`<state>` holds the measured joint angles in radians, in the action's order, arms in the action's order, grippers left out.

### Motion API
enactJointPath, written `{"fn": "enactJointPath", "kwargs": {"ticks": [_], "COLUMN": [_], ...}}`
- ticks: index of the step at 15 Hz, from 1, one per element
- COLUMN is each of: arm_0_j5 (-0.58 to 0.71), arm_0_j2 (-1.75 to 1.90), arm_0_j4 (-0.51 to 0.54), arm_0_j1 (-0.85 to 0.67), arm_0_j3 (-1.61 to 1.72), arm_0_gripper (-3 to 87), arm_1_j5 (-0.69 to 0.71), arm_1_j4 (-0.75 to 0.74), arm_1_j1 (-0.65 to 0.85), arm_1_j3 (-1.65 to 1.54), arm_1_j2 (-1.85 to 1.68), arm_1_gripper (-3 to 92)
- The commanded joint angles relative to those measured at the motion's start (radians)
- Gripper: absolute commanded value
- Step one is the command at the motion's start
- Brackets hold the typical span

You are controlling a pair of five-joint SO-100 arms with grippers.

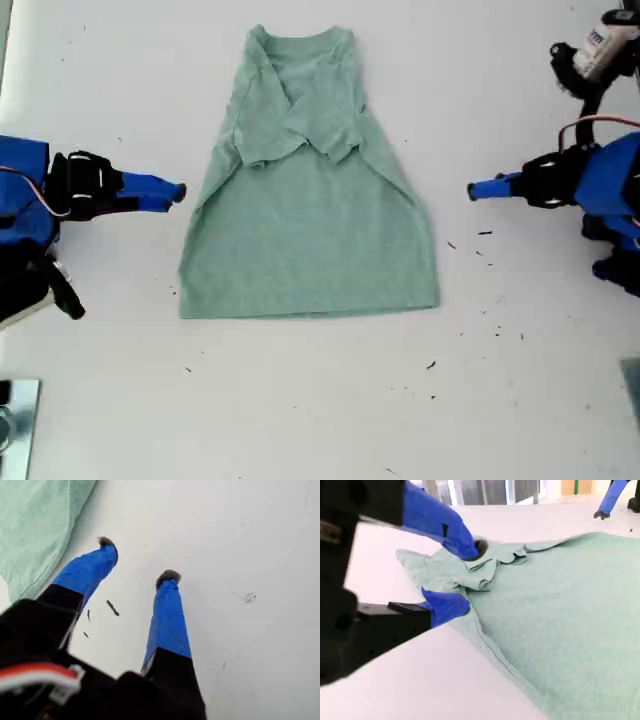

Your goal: Fold t shirt

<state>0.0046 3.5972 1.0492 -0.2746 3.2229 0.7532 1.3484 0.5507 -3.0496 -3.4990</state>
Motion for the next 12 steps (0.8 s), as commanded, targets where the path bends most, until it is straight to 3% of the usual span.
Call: {"fn": "enactJointPath", "kwargs": {"ticks": [1,2,3,7,8,9,10,11,12], "arm_0_j5": [-0.006,-0.006,0.025,0.091,0.091,0.091,0.091,0.092,0.092], "arm_0_j2": [0.006,0.006,0.006,0.006,0.006,0.006,0.006,0.006,0.006], "arm_0_j4": [-0.002,-0.002,-0.003,-0.025,-0.028,-0.028,-0.018,-0.009,-0.009], "arm_0_j1": [0.015,0.015,0.011,0.043,0.043,0.057,0.072,0.078,0.078], "arm_0_j3": [0.006,0.006,0.006,0.008,0.005,0.005,0.005,0.006,0.011], "arm_0_gripper": [14.3,22.5,21.5,1.0,-0.2,-0.2,-0.2,-0.2,-0.2], "arm_1_j5": [0.014,0.017,-0.021,-0.634,-0.511,-0.411,-0.472,-0.572,-0.551], "arm_1_j4": [-0.003,-0.003,-0.003,-0.005,-0.025,0.0,0.044,0.055,0.021], "arm_1_j1": [0.009,0.02,0.034,-0.057,-0.06,-0.092,-0.133,-0.16,-0.153], "arm_1_j3": [-0.054,-0.054,-0.054,-0.054,-0.043,-0.009,0.014,0.021,0.032], "arm_1_j2": [-0.003,-0.003,-0.003,-0.005,-0.006,-0.006,-0.006,-0.008,-0.008], "arm_1_gripper": [18.4,18.3,18.3,17.8,19.5,12.9,16.0,24.2,42.5]}}
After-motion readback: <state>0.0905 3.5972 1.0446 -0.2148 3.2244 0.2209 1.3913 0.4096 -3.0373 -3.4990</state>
